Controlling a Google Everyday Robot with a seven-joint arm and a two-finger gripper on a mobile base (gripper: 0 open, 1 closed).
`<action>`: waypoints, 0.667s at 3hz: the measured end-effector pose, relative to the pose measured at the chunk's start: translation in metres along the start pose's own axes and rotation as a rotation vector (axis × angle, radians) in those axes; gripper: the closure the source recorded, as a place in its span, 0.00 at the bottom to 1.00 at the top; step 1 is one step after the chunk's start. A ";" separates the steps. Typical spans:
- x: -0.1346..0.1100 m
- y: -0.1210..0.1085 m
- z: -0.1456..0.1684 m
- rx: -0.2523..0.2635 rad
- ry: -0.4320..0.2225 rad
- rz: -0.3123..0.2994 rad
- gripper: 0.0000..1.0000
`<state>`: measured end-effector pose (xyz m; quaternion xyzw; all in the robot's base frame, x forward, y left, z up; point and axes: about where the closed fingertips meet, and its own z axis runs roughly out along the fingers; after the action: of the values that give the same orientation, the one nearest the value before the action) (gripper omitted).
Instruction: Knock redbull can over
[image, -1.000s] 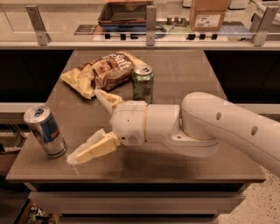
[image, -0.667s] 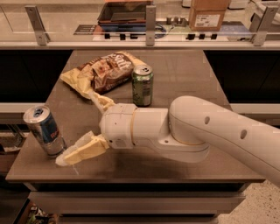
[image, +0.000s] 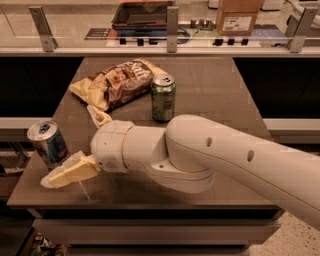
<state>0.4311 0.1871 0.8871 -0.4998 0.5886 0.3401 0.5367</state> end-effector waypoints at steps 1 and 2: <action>0.000 0.000 0.014 0.005 -0.018 -0.004 0.00; 0.002 0.001 0.022 -0.004 -0.043 -0.013 0.17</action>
Offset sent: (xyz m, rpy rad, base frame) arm 0.0101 0.0255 -0.0131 0.0658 -0.0344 0.0222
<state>0.4369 0.2074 0.8812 -0.4974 0.5728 0.3484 0.5506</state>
